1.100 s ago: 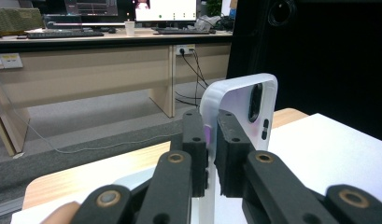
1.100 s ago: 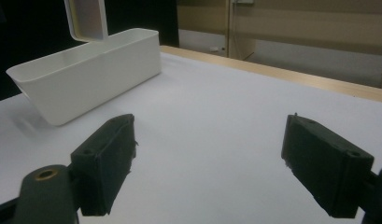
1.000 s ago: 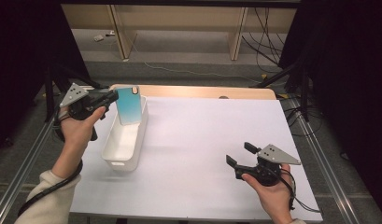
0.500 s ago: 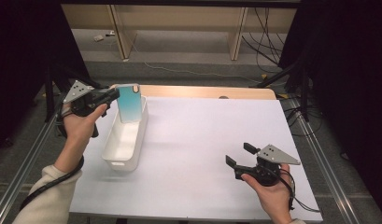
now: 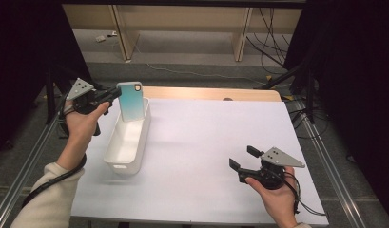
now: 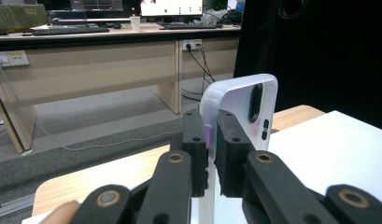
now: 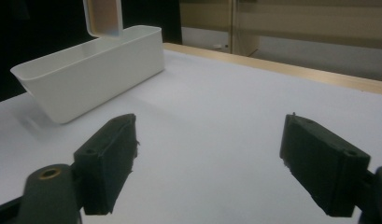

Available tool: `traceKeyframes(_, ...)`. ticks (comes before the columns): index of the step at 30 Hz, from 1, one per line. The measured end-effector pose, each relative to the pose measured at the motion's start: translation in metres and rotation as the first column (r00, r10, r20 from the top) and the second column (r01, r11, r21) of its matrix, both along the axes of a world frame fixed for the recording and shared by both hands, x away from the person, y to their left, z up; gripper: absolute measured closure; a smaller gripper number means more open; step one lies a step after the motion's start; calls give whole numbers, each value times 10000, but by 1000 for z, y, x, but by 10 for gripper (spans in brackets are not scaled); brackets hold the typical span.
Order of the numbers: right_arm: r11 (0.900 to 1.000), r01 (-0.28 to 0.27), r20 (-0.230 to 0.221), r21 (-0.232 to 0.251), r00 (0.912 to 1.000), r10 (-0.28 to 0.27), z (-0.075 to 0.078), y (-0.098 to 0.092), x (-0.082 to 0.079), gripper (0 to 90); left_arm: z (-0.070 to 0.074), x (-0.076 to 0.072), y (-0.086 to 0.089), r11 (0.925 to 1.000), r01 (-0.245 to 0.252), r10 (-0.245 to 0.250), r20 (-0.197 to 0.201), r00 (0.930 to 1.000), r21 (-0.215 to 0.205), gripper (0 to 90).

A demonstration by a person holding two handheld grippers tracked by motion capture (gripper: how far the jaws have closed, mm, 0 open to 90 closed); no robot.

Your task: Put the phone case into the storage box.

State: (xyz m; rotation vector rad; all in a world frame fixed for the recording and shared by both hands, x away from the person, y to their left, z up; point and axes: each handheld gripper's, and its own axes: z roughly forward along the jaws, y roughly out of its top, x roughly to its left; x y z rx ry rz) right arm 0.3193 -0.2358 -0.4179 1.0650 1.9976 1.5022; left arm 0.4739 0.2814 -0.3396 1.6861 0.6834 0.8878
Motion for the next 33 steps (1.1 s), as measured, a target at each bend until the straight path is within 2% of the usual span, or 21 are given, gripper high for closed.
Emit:
traceKeyframes(1,9993,54,-233,-360,9997,-62,2,-2,-2,212,0,1,0,10000,6,-6,4,10000,18,830)
traceKeyframes(2,9996,8,-463,-284,9989,-21,3,-1,-3,212,0,2,1,10000,46,-46,14,10000,56,830)
traceKeyframes(5,9994,48,-305,-330,9995,-58,3,-1,-3,210,0,4,1,10000,-37,37,-36,10000,84,830)
traceKeyframes(6,9997,-6,-506,-250,9987,-7,4,-2,-4,208,0,5,1,10000,-14,15,-44,10000,86,830)
traceKeyframes(7,9993,70,-207,-373,9998,-78,2,-2,-2,206,0,5,2,10000,-23,23,-31,10000,91,831)
traceKeyframes(9,9993,105,-206,-368,9997,-113,1,-2,-1,203,1,7,1,10000,-20,20,-21,10000,80,830)
traceKeyframes(10,9999,84,-30,-127,10000,-85,0,-1,0,201,1,7,1,10000,-20,20,-17,10000,50,831)
traceKeyframes(13,9999,93,-17,-142,10000,-93,0,-1,0,197,2,9,2,10000,-25,25,0,10000,52,830)
traceKeyframes(14,9992,95,-198,-378,9998,-102,1,-2,-2,197,3,9,2,10000,-23,23,-2,10000,61,830)
traceKeyframes(15,9992,108,-150,-384,9998,-113,1,-2,-1,197,3,9,2,10000,-19,19,-4,10000,58,831)
traceKeyframes(16,9997,162,51,-166,9999,-161,0,-1,0,197,3,10,2,10000,-36,36,-4,10000,67,831)
traceKeyframes(17,9999,106,-20,-129,9999,-107,0,-1,0,197,3,10,2,10000,-38,38,-5,10000,59,831)
traceKeyframes(33,9999,125,-109,-59,9999,-126,-1,-1,0,197,1,17,6,9994,-168,168,-2,9999,305,831)
